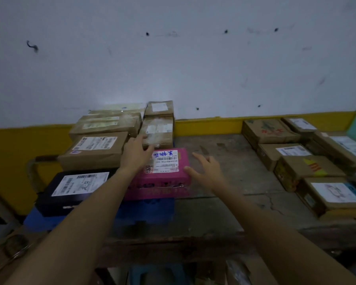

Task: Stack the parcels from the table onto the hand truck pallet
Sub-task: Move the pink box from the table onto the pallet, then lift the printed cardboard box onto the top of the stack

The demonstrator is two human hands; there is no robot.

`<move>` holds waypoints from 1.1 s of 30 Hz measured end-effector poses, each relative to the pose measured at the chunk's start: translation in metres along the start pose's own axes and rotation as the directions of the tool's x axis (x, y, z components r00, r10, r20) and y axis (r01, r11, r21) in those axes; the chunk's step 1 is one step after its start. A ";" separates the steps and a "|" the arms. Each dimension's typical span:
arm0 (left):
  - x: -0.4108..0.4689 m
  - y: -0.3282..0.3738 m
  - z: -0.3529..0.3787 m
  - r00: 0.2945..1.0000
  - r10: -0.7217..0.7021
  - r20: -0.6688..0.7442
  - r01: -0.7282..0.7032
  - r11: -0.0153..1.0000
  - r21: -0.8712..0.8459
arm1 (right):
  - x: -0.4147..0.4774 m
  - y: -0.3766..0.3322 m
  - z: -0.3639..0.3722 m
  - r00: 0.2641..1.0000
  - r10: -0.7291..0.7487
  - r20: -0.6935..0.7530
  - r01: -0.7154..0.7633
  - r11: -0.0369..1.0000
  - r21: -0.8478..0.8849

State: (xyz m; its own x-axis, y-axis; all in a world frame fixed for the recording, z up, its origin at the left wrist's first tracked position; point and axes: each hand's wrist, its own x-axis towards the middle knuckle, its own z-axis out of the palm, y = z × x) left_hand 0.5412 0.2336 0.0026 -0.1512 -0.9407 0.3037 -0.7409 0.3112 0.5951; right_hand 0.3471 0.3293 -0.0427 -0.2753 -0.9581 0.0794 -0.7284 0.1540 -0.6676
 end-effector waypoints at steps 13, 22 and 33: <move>0.030 0.152 0.113 0.990 0.078 0.121 -0.074 0.997 -0.038 | 0.040 0.123 -0.127 0.994 -0.076 0.085 0.080 0.995 -0.055; 0.060 0.231 0.206 0.955 0.080 0.286 -0.074 0.997 -0.033 | 0.071 0.212 -0.187 0.997 0.031 0.073 -0.024 0.995 -0.097; 0.147 0.295 0.293 0.928 0.173 0.331 -0.163 0.985 -0.060 | 0.149 0.276 -0.236 0.983 0.176 -0.050 -0.180 0.981 -0.069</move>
State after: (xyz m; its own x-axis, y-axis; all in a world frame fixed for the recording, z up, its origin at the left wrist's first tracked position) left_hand 0.1087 0.1470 0.0046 -0.4851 -0.8634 0.1384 -0.6662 0.4674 0.5811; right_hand -0.0427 0.2858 -0.0403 -0.4304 -0.9026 -0.0026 -0.7087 0.3398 -0.6183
